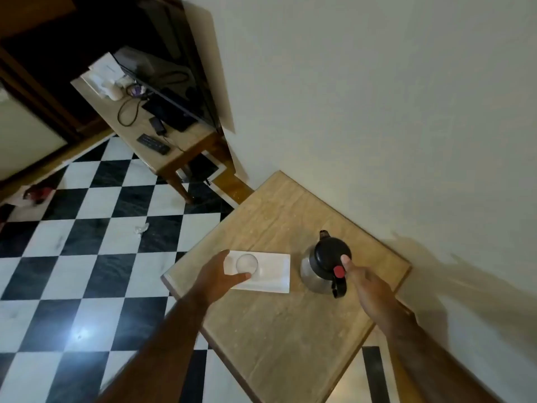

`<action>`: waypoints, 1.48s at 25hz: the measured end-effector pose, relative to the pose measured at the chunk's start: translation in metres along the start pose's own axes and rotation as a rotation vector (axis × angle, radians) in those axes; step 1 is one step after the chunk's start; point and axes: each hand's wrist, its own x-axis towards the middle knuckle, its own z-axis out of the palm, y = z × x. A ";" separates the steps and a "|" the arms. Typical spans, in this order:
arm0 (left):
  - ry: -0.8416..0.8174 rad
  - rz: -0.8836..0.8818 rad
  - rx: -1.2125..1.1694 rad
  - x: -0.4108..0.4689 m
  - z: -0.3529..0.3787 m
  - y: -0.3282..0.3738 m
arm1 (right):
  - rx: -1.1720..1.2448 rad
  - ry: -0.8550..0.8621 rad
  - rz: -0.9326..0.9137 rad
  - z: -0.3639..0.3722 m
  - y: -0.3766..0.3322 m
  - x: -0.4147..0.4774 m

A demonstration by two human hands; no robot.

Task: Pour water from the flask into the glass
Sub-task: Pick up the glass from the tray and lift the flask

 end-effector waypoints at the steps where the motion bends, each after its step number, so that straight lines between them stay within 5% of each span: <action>1: 0.002 0.004 -0.027 0.011 0.014 -0.011 | 0.044 -0.044 0.054 0.009 0.009 0.007; 13: 0.333 -0.009 -0.540 0.062 0.112 -0.044 | 0.559 0.105 -0.159 0.073 0.071 0.040; 18: 0.328 -0.007 -0.601 0.070 0.119 -0.039 | 0.637 0.129 -0.159 0.077 0.079 0.044; 28: 0.287 0.201 -0.453 0.021 0.064 0.019 | 0.696 0.043 -0.155 0.013 0.046 0.025; 37: 0.301 0.383 -0.473 -0.080 -0.046 0.112 | 0.552 -0.040 -0.363 -0.082 -0.077 -0.082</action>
